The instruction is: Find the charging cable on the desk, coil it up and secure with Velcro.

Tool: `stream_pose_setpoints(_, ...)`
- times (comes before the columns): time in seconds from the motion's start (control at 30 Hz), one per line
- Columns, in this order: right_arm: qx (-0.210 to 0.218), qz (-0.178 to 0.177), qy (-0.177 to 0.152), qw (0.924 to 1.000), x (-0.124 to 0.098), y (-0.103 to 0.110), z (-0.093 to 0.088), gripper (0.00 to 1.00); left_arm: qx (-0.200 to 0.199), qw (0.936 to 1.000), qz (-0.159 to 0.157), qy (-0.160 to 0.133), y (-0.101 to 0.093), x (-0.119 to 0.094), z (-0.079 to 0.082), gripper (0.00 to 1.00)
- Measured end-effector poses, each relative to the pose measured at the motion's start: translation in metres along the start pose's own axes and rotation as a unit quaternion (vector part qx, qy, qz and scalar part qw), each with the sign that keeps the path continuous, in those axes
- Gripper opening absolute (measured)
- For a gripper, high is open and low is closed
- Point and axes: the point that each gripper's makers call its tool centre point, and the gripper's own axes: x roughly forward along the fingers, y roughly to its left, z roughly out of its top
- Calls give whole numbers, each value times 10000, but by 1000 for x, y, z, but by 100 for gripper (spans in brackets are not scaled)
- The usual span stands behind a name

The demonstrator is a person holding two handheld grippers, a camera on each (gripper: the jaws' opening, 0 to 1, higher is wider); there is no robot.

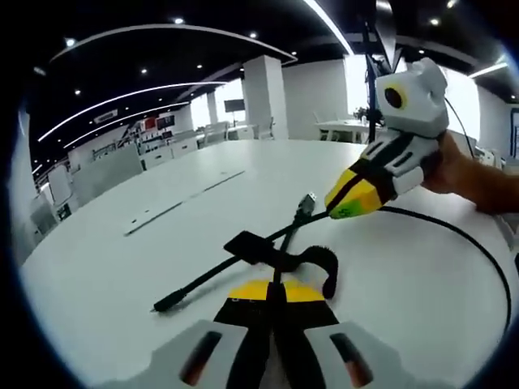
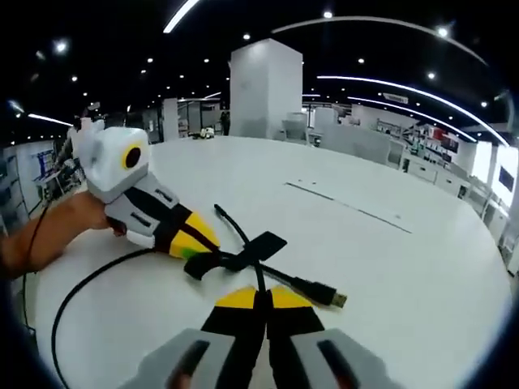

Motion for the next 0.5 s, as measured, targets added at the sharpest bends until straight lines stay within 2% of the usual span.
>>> stream_pose_setpoints(0.4,119,163,32,9998,11,10,-4,4,81,10000,-21,-38,1,1,1,4)
stream_pose_setpoints(0.5,166,303,2,9994,11,16,-4,4,70,10000,-17,-56,0,0,0,4)
